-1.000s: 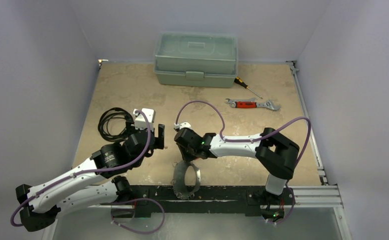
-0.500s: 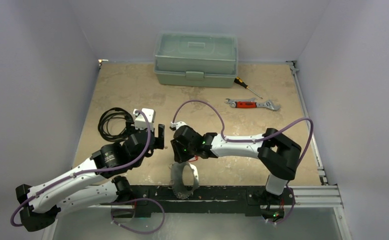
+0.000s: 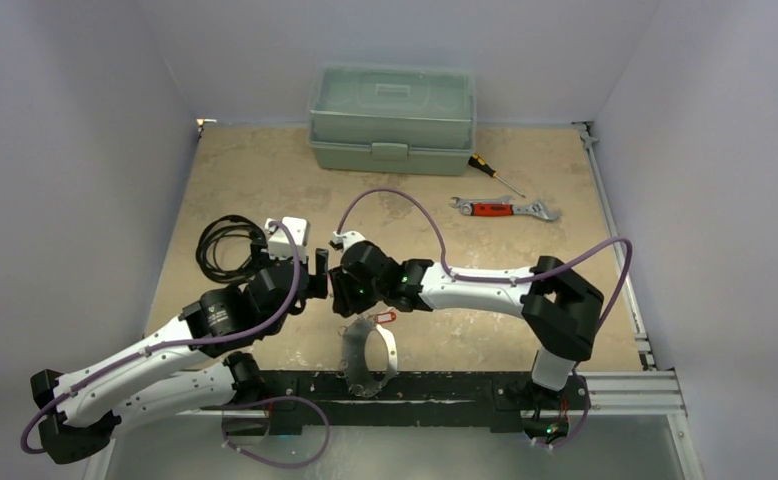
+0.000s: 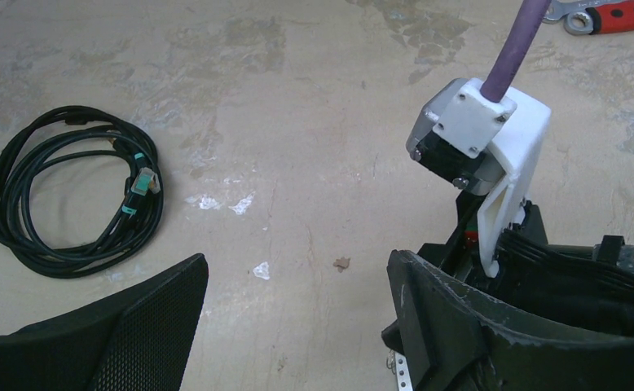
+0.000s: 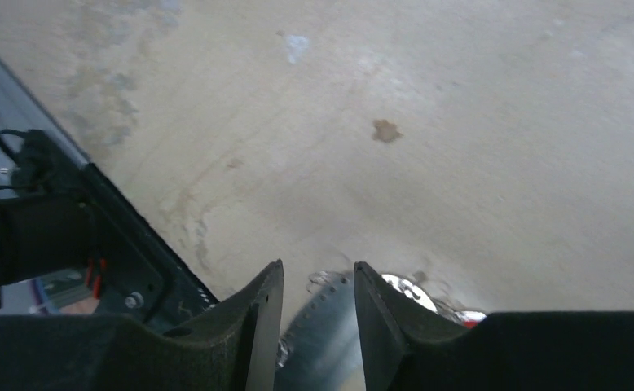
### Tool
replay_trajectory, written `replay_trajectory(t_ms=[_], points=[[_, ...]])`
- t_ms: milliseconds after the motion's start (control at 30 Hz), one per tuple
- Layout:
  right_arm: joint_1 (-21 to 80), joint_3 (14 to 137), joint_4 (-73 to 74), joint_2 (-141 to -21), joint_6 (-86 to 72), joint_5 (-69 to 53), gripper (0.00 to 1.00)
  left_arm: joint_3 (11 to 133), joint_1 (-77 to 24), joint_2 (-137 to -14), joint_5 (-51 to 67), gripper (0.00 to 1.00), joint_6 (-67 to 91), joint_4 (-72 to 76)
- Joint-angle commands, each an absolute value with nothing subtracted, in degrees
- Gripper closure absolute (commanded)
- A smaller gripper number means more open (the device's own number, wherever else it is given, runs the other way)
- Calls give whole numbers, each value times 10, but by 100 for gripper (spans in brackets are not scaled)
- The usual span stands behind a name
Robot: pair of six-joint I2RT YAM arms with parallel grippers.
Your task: Put the keys on the keyring
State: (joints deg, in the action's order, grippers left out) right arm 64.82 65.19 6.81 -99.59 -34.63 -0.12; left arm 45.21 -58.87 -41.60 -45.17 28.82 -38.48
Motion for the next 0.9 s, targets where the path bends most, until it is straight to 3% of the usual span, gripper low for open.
replay_trajectory(t_ms=[0, 133, 867], points=[[647, 693, 184, -980, -368, 97, 59, 452, -585, -411, -450, 19, 276, -376], [647, 694, 220, -983, -389, 137, 57, 451, -585, -411, -449, 19, 276, -376], [650, 715, 192, -1053, -379, 100, 63, 450, -585, -408, -443, 19, 276, -376]])
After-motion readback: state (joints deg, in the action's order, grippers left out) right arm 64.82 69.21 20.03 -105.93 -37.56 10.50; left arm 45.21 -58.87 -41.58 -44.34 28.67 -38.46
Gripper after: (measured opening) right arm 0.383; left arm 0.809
